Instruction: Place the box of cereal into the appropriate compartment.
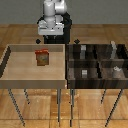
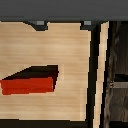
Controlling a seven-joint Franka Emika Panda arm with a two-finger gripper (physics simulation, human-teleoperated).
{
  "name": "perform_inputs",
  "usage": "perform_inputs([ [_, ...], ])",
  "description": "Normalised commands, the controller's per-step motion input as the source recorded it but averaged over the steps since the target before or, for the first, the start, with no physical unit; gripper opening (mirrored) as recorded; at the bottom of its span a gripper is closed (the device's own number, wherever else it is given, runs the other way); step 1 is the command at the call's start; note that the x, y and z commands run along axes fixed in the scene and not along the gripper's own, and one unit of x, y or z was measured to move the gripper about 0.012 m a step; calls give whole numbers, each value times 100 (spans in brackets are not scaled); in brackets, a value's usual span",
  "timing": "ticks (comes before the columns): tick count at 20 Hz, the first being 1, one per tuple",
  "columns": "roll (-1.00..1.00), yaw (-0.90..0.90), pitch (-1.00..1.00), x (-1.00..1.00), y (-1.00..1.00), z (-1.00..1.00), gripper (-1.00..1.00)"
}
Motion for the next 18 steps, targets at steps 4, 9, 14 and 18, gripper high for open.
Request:
perform_inputs([
  [4, 0, 0, 0, 0, 0, 0, 100],
  [9, 0, 0, 0, 0, -20, 0, 100],
  [14, 0, 0, 0, 0, -100, 5, 100],
  [18, 0, 0, 0, 0, 0, 25, 100],
])
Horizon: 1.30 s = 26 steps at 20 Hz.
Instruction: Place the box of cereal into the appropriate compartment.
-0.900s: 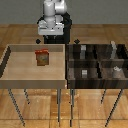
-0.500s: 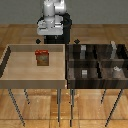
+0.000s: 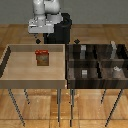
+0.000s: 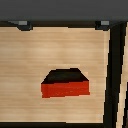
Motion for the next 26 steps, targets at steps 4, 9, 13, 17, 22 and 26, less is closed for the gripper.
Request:
perform_inputs([
  [4, 0, 0, 0, 25, 0, 75, 100],
  [9, 0, 0, 0, 40, 0, 0, 100],
  [13, 0, 0, 0, 75, 0, 0, 100],
  [17, 0, 0, 0, 25, 0, 0, 100],
  [22, 0, 0, 0, 20, 0, 0, 100],
  [26, 0, -15, 0, 0, 0, 0, 100],
])
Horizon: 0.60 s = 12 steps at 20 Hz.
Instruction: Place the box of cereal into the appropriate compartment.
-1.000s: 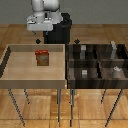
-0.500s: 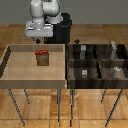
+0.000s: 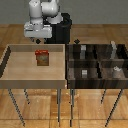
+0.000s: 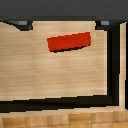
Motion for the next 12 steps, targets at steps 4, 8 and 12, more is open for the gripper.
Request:
perform_inputs([
  [4, 0, -89, 0, 0, 0, 0, 100],
  [8, 0, -92, 0, 0, 0, 0, 100],
  [12, 0, -94, 0, 0, 0, 0, 100],
])
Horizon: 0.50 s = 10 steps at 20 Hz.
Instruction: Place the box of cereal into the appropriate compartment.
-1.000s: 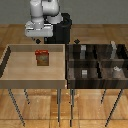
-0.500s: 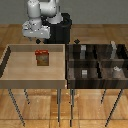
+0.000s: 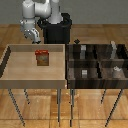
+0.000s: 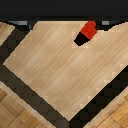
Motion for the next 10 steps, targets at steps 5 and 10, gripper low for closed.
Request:
perform_inputs([
  [5, 0, -92, 0, 0, 0, 0, 100],
  [10, 0, -21, 0, 0, 0, 0, 100],
])
